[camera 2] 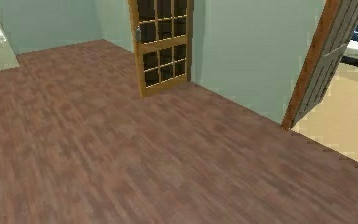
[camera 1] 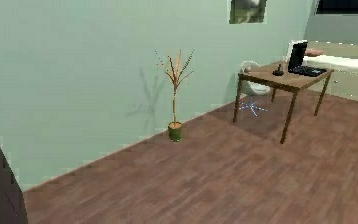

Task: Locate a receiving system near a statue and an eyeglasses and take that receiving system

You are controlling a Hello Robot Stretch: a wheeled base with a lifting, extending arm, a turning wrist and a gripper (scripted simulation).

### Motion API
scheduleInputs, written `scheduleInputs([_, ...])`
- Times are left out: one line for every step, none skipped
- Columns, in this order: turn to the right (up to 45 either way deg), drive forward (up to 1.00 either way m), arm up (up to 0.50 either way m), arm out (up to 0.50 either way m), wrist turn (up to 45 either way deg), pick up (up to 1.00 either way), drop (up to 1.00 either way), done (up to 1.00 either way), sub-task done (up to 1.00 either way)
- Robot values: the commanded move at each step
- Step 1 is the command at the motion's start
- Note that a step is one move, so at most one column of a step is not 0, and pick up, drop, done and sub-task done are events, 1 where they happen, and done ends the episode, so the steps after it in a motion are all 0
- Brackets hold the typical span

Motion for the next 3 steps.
scheduleInputs([0.0,0.55,0.00,0.00,0.0,0.00,0.00,0.00,0.00])
scheduleInputs([-36.0,0.00,0.00,0.00,0.0,0.00,0.00,0.00,0.00])
scheduleInputs([0.0,0.30,0.00,0.00,0.0,0.00,0.00,0.00,0.00])
